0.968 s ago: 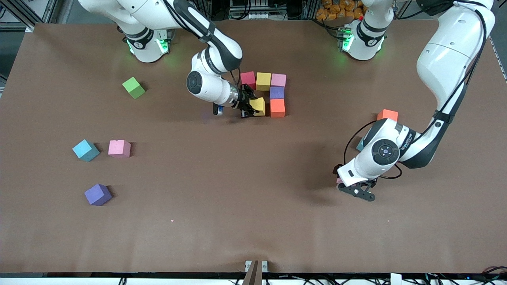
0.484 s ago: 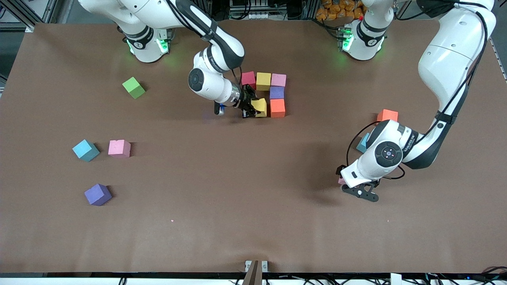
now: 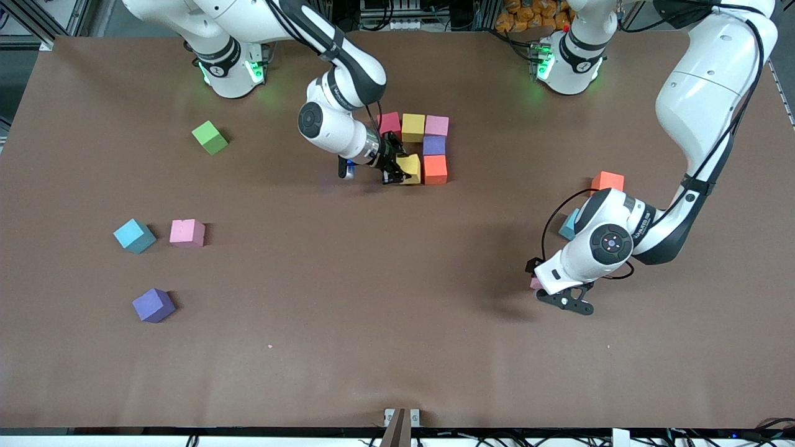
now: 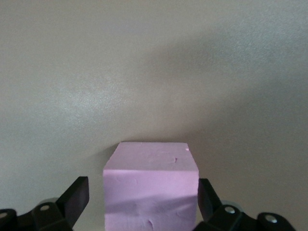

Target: Form number 2 with 11 blocks

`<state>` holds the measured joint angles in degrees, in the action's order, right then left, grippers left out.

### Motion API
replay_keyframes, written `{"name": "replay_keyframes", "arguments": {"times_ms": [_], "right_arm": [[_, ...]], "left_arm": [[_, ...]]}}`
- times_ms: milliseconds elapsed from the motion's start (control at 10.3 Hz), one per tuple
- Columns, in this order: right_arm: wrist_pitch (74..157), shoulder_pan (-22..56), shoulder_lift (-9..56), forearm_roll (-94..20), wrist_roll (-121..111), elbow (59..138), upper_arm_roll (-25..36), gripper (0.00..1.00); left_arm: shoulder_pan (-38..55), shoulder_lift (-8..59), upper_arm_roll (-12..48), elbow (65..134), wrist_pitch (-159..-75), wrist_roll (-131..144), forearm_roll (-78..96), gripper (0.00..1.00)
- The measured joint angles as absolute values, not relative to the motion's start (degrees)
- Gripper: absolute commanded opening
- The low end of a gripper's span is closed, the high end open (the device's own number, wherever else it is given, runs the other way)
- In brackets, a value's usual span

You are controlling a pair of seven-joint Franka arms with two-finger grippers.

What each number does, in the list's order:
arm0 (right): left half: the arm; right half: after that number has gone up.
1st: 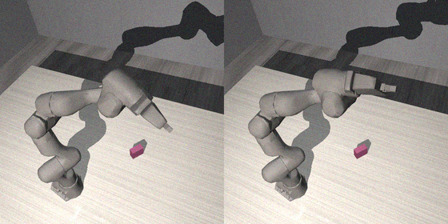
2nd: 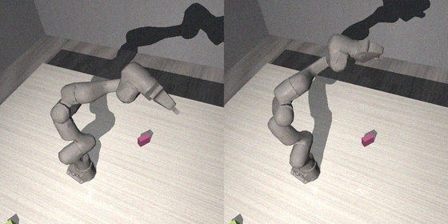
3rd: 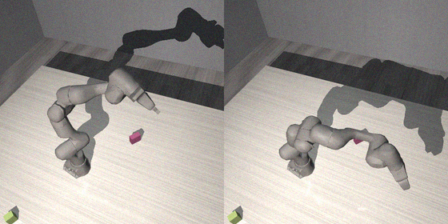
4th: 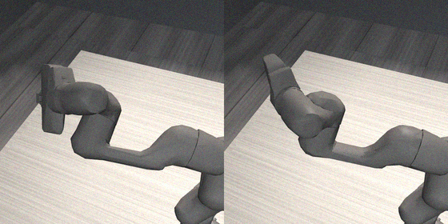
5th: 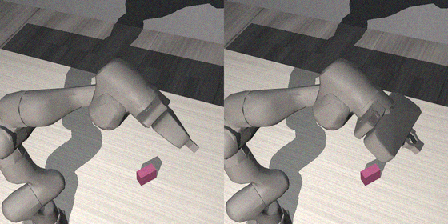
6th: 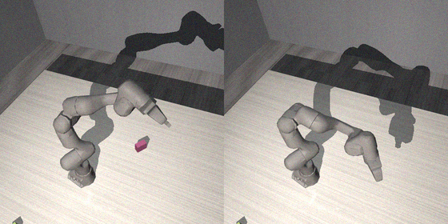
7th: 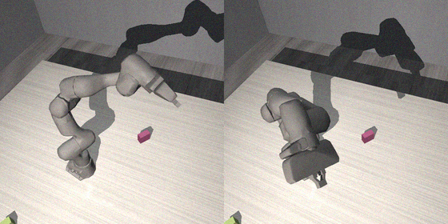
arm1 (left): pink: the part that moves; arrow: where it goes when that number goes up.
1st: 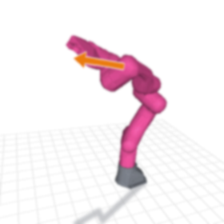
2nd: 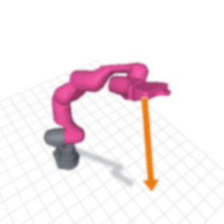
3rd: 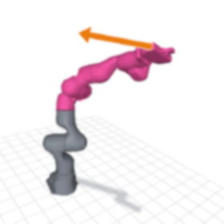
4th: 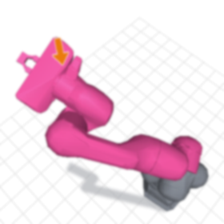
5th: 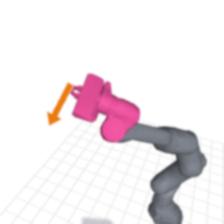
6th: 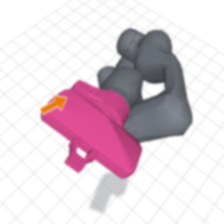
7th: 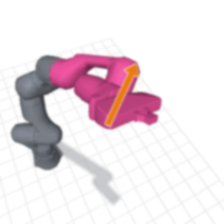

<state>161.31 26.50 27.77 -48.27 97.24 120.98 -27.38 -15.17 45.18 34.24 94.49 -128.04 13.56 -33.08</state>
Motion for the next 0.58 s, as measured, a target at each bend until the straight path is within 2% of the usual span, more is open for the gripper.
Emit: {"name": "replay_keyframes", "arguments": {"times_ms": [97,194,291,484,581], "right_arm": [[161.81,26.75,27.84,-48.27,97.24,120.98,-27.38,0.0],[162.18,26.88,28.02,-48.27,97.24,120.98,-27.38,0.0],[162.35,26.89,28.28,-48.27,97.55,120.98,-27.37,0.0],[162.51,26.89,28.79,-48.27,98.29,120.98,-27.29,0.0],[162.54,26.89,28.96,-48.27,98.43,120.98,-27.28,0.0]], "left_arm": [[-15.24,45.18,34.22,94.61,-128.04,13.57,-33.07,0.89],[-15.28,45.19,34.22,94.68,-128.02,13.7,-33.05,0.2],[-15.29,45.19,34.21,94.74,-127.99,13.8,-33.04,0.1],[-15.29,45.13,34.23,94.82,-127.71,14.27,-32.96,0.0],[-15.29,45.13,34.24,94.81,-127.64,15.59,-32.96,0.0]]}}
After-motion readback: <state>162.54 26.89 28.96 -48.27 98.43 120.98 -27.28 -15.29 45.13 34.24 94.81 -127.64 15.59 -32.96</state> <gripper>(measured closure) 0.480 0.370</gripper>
